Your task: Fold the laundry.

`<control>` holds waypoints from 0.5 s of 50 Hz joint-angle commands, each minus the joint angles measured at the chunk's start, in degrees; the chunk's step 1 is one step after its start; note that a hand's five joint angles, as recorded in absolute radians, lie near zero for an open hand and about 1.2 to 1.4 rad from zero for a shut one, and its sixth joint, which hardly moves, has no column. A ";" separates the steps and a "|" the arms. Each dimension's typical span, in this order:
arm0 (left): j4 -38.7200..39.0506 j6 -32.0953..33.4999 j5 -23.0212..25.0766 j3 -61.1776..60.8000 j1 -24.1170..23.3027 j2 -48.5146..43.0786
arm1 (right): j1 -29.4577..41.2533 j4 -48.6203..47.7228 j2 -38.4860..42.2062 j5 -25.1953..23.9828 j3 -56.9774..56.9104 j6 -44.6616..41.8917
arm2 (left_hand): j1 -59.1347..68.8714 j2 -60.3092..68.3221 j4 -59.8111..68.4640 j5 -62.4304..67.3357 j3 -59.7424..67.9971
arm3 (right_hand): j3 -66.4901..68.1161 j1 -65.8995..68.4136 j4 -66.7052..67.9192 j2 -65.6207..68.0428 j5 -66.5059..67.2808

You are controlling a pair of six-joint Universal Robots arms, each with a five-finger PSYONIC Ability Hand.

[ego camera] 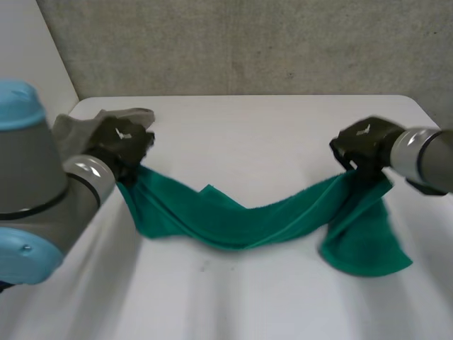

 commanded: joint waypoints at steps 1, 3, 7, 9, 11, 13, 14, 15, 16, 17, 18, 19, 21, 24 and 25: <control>0.10 -1.69 -0.24 1.53 0.41 -7.41 | 0.40 -6.67 5.30 1.97 4.40 1.50 | 14.42 11.22 11.06 14.15 11.47 | 12.36 23.67 11.95 12.65 13.19; 0.10 -2.21 -0.24 1.79 0.49 -7.77 | 0.14 -7.38 5.22 1.80 5.80 3.07 | 14.42 11.22 11.06 14.15 11.47 | 1.09 12.40 0.69 1.39 1.93; 0.10 -2.92 -0.16 1.80 0.76 -7.86 | -0.39 -7.91 4.60 1.71 7.21 5.28 | 14.42 11.22 11.06 14.15 11.47 | -4.53 6.77 -4.94 -4.24 -3.70; 0.19 -3.01 -0.07 1.88 0.67 -7.77 | -0.31 -8.08 4.34 1.71 7.65 5.63 | 14.42 11.22 11.06 14.15 11.47 | -12.27 -0.96 -12.68 -11.98 -11.43; 0.27 -3.01 -0.07 1.88 0.67 -7.51 | -0.04 -8.44 3.21 1.88 8.27 5.64 | 14.42 11.22 11.06 14.15 11.47 | -18.33 -7.02 -18.74 -18.04 -17.49; 0.19 -3.01 -0.07 1.88 0.58 -7.24 | 0.04 -8.52 1.80 1.97 8.62 5.64 | 14.42 11.22 11.06 14.15 11.47 | -21.21 -9.90 -21.61 -20.91 -20.37; 0.19 -3.01 -0.07 1.88 0.49 -7.15 | -0.04 -8.53 1.09 2.06 8.80 5.55 | 14.42 11.22 11.06 14.15 11.47 | -21.89 -10.58 -22.30 -21.60 -21.05; 0.19 -3.01 -0.07 1.80 0.49 -7.15 | 0.13 -8.53 -0.13 2.76 9.15 5.46 | 14.42 11.22 11.06 14.15 11.47 | -21.73 -10.42 -22.14 -21.44 -20.89; 0.19 -3.01 -0.07 1.80 0.41 -6.98 | 0.22 -8.61 -0.75 3.03 9.33 5.46 | 14.42 11.22 11.06 14.15 11.47 | -21.56 -10.25 -21.97 -21.27 -20.73; 0.19 -3.01 -0.07 1.71 0.41 -6.89 | 0.31 -8.70 -1.19 3.38 9.41 5.37 | 14.42 11.22 11.06 14.15 11.47 | -21.39 -10.09 -21.80 -21.10 -20.56; 0.19 -3.01 -0.07 1.71 0.41 -6.80 | 0.40 -8.79 -1.89 4.42 9.76 5.11 | 14.42 11.22 11.06 14.15 11.47 | -21.39 -10.08 -21.80 -21.10 -20.56; 0.19 -3.01 -0.07 1.62 0.41 -6.54 | 0.40 -8.79 -2.25 4.96 9.77 5.02 | 14.42 11.22 11.06 14.15 11.47 | -21.06 -9.75 -21.47 -20.77 -20.22; 0.27 -3.01 -0.07 1.36 0.41 -5.84 | 0.40 -8.79 -2.95 6.10 9.94 4.85 | 14.42 11.22 11.06 14.15 11.47 | -20.89 -9.58 -21.30 -20.60 -20.05; 0.27 -3.01 -0.07 1.09 0.41 -5.40 | 0.40 -8.88 -4.88 7.60 10.56 4.67 | 14.42 11.22 11.06 14.15 11.47 | -20.89 -9.58 -21.30 -20.60 -20.05; 0.27 -3.01 -0.07 1.09 0.41 -5.22 | 0.40 -8.88 -5.50 7.86 10.82 4.58 | 14.42 11.22 11.06 14.15 11.47 | -20.89 -9.58 -21.29 -20.59 -20.05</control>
